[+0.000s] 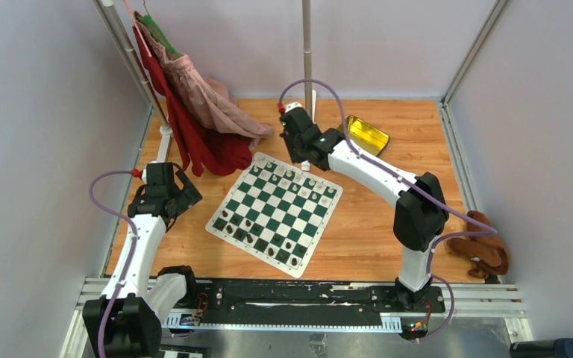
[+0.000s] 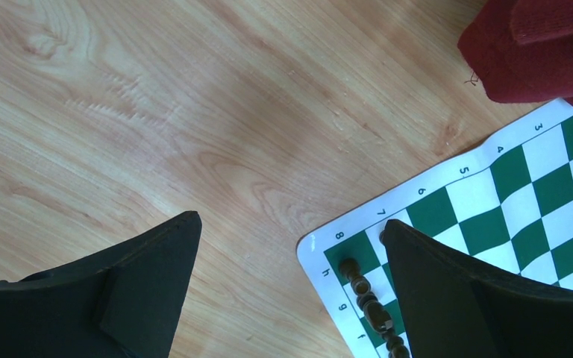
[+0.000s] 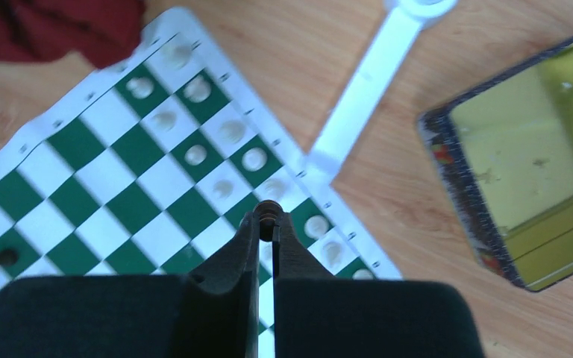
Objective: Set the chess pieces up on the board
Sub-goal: Place the chess piece on the chessboard.
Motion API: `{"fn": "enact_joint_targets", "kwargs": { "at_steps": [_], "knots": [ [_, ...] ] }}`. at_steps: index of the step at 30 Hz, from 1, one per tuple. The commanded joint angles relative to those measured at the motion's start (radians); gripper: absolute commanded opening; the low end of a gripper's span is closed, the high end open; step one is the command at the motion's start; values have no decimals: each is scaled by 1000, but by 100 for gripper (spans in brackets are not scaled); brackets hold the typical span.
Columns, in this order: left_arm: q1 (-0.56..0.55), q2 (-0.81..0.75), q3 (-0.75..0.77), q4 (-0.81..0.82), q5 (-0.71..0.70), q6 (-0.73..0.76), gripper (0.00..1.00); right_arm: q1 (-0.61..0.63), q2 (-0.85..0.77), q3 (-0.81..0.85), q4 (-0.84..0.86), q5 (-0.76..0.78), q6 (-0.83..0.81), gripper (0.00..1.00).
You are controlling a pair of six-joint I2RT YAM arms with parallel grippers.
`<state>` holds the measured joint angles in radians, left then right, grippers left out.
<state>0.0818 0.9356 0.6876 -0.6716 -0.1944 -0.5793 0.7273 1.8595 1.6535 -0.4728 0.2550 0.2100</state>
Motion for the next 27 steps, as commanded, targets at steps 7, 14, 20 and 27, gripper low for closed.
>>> {"fn": "enact_joint_targets", "kwargs": {
  "at_steps": [7,14,20,27],
  "knots": [
    [-4,-35,-20,32,17,-8,100,279,-49,-100,-82,-26,22,0],
    [-5,-60,-31,23,24,-10,100,376,-73,-210,-47,-48,28,0],
    [-4,-62,-28,20,32,-9,100,439,-112,-302,38,-87,-6,0],
    [-4,-65,-27,18,36,-5,100,476,-128,-372,159,-140,-37,0]
  ]
}}
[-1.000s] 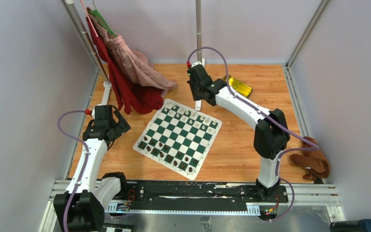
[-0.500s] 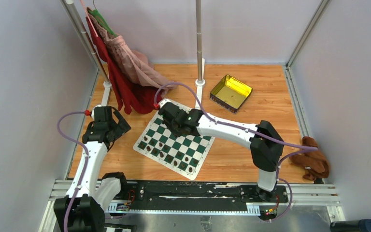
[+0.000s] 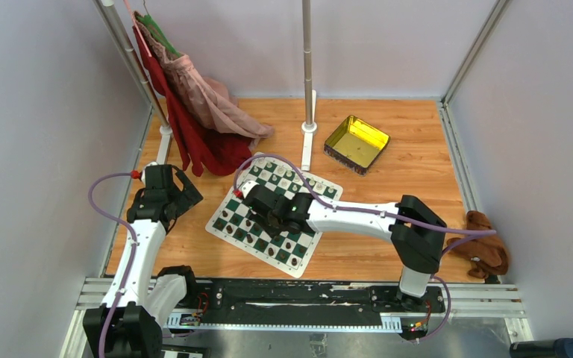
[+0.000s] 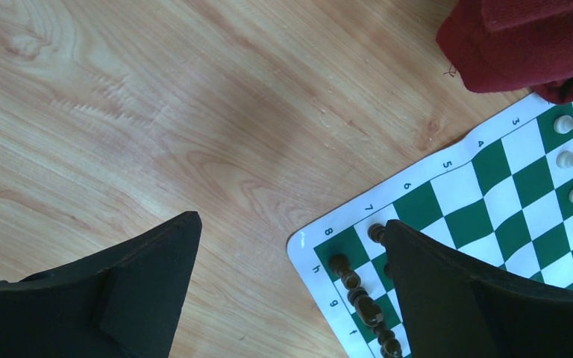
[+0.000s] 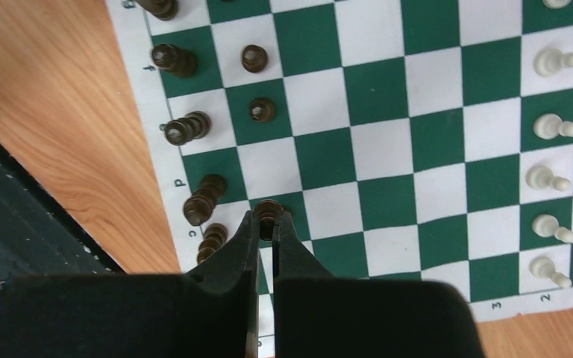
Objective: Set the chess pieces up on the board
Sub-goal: Place the chess piece on the chessboard.
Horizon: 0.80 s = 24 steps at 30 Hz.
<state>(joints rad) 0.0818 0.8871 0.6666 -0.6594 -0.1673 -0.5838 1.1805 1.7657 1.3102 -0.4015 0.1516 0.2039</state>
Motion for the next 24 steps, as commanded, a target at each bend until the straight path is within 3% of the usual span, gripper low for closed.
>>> {"fn": "enact_joint_targets", "kwargs": {
  "at_steps": [1,24],
  "knots": [
    [-4,-17,-6,6,9,0,100,24,-31,-30,95,-38,-31,0],
    [-6,-18,-11,10,6,4,100,23,66,-73,164,-17,-78,0]
  ]
}}
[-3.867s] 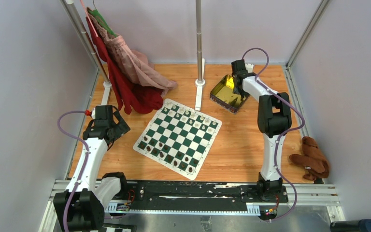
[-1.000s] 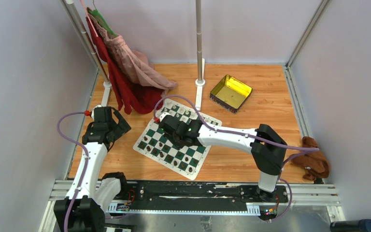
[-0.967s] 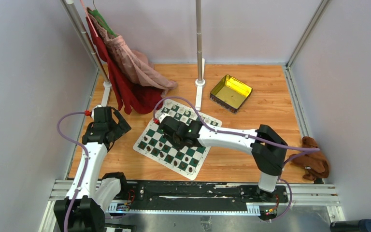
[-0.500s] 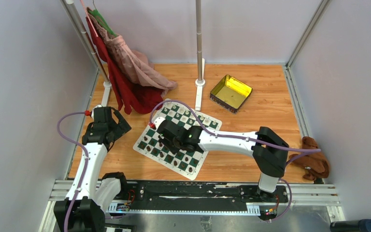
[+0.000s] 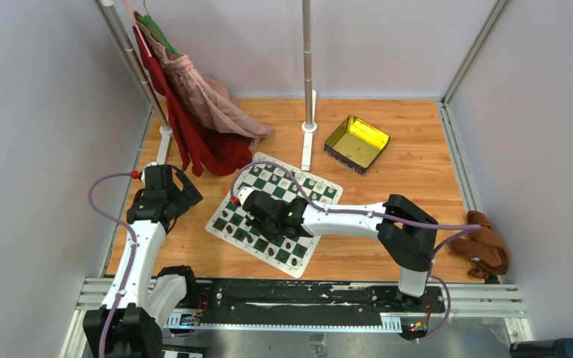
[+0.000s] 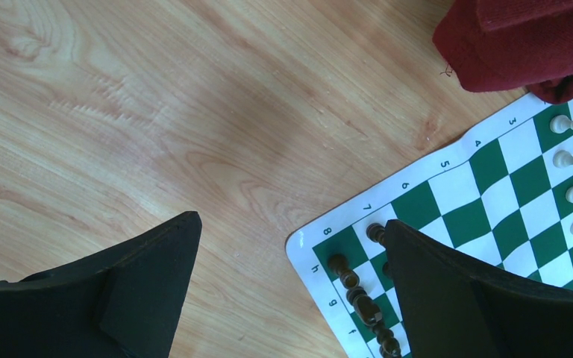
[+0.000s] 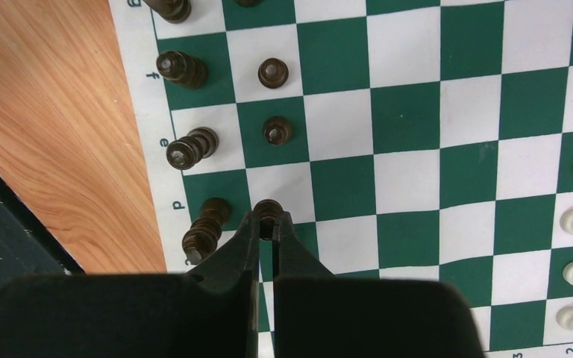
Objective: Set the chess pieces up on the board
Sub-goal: Place the chess piece on the chessboard.
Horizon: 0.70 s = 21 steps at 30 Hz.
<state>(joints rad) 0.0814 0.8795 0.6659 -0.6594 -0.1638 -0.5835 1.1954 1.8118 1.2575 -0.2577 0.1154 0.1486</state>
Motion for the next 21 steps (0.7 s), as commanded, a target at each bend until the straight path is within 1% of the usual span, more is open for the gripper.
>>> {"fn": "enact_joint_targets", "kwargs": {
  "at_steps": [1,21],
  "knots": [
    [-4,-10,-11,10,3,4,100,7,21,-22,21,20,-24,0],
    [-5,5,-11,12,-2,6,100,-24,58,-47,55,6,-41,0]
  ]
}}
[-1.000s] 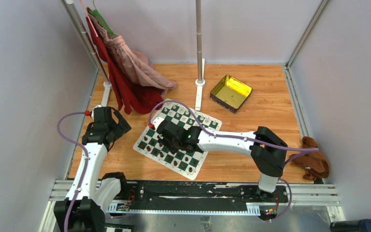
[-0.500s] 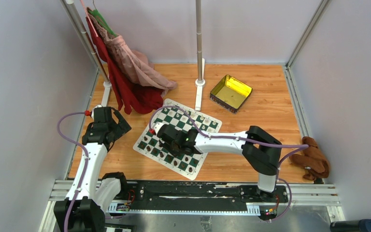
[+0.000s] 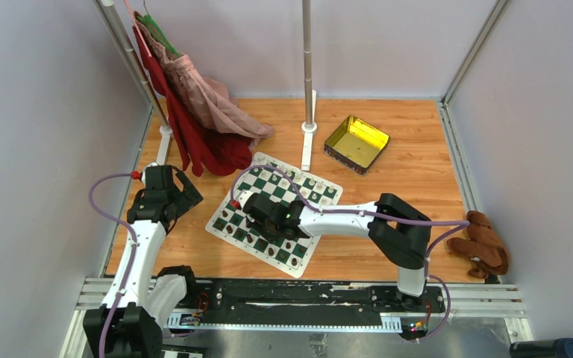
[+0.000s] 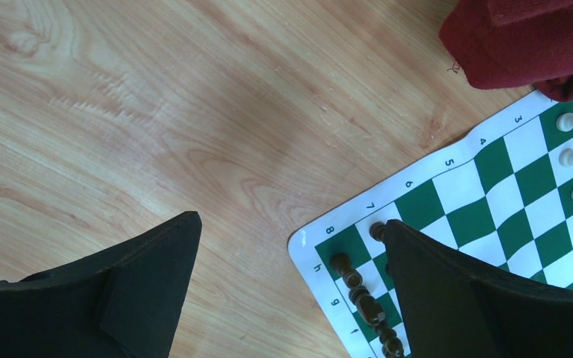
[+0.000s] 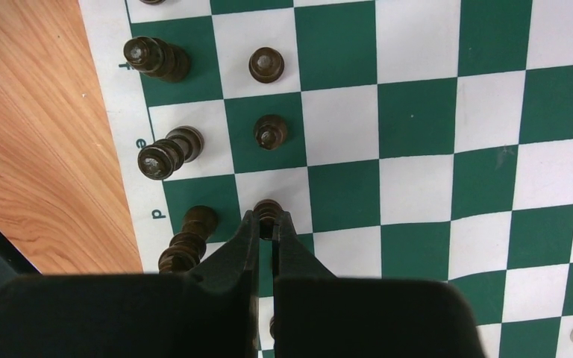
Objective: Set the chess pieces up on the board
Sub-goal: Place the chess piece on the chessboard.
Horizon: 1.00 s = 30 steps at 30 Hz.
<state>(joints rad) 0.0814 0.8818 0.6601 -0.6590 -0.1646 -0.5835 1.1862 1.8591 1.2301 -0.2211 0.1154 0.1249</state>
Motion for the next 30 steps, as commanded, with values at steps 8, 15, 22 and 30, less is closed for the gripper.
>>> {"fn": "enact_joint_targets", "kwargs": {
  "at_steps": [8,15,22,30],
  "knots": [
    [-5,9,-5,15,-3,8,100,-17,6,-22,19,-14,-23,20],
    [-5,8,-8,18,-4,6,100,-17,-10,-9,9,-7,-38,38],
    [-5,1,-4,12,-9,4,100,-18,-37,33,-11,1,-60,39],
    [-4,-5,-2,10,-16,-1,100,-33,-102,100,-43,44,-78,39]
  ]
}}
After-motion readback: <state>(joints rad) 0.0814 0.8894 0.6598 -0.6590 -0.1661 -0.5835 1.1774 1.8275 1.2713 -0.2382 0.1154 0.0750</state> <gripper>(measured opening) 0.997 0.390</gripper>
